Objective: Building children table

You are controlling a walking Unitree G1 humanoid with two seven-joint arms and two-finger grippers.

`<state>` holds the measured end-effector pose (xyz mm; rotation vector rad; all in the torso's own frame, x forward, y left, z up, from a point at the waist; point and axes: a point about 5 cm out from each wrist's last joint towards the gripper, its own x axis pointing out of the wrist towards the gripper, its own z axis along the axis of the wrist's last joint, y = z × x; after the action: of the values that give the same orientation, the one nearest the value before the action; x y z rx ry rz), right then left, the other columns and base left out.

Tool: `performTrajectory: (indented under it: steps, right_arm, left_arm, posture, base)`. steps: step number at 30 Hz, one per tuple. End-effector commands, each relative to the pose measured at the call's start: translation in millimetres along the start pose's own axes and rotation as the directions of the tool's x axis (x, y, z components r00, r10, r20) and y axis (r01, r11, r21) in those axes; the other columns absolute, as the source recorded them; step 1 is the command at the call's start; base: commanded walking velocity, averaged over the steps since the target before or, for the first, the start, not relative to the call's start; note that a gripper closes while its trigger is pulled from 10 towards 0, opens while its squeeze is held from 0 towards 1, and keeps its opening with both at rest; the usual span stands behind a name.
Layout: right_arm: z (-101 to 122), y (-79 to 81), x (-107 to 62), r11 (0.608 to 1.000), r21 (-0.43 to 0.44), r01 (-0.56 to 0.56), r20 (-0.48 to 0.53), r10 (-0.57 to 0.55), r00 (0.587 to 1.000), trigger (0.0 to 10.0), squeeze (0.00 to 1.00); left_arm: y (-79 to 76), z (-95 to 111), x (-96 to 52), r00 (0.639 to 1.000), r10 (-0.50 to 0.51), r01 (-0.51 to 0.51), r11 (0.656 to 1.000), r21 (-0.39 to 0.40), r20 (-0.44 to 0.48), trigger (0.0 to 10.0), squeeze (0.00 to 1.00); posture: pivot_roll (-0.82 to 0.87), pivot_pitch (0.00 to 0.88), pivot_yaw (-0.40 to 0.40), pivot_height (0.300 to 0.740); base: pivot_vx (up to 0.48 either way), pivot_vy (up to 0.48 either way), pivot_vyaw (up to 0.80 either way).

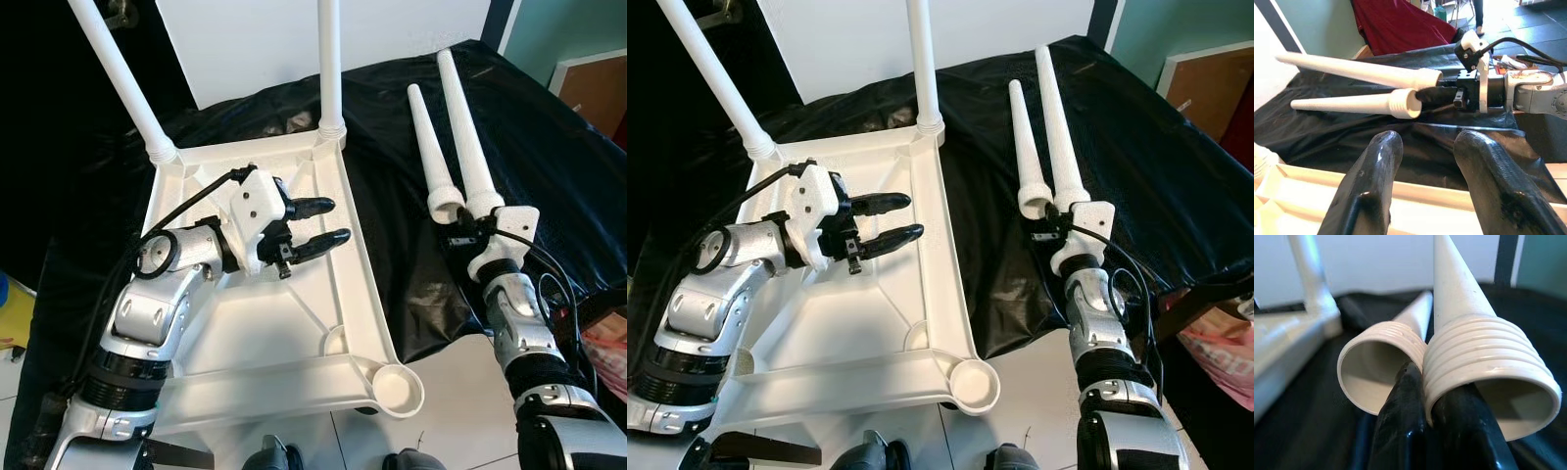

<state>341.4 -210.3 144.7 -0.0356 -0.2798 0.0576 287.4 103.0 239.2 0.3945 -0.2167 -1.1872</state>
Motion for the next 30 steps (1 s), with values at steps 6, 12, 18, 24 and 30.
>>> performTrajectory:
  steps: [6,12,18,24,30]
  right_arm:
    - [11,24.9,-2.8,0.995,-0.018,-0.099,0.075,0.100,0.992,10.0,0.00]
    - [-2,24.6,-9.0,0.995,-0.024,-0.100,0.016,0.100,0.995,10.0,0.00]
    - [-14,21.6,-15.6,0.996,-0.043,-0.076,-0.064,0.073,0.995,10.0,0.00]
    - [-22,18.3,-18.9,0.998,-0.043,-0.045,-0.128,0.039,0.991,10.0,0.00]
    - [-32,17.6,-25.4,0.999,-0.030,-0.026,-0.198,0.020,0.980,10.0,0.00]
  left_arm:
    - [20.5,-2,-3.2,0.967,0.253,-0.250,0.965,-0.076,0.028,10.0,0.00]
    - [20.1,-3,-3.7,0.966,0.255,-0.252,0.965,-0.073,0.030,10.0,0.00]
    - [20.6,-4,-6.1,0.965,0.262,-0.260,0.963,-0.073,0.022,10.0,0.00]
    - [21.4,-4,-7.6,0.963,0.269,-0.267,0.961,-0.075,0.018,10.0,0.00]
    - [20.0,-5,-7.0,0.963,0.268,-0.266,0.961,-0.074,0.021,10.0,0.00]
  posture:
    - [-0.07,0.050,0.059,0.740]
    - [-0.07,0.059,0.059,0.740]
    - [-0.06,0.075,0.056,0.740]
    - [-0.06,0.079,0.053,0.740]
    - [-0.07,0.083,0.048,0.740]
  base:
    - [0.000,0.000,0.00]
    - [0.000,0.000,0.00]
    - [0.000,0.000,0.00]
    - [0.000,0.000,0.00]
    - [0.000,0.000,0.00]
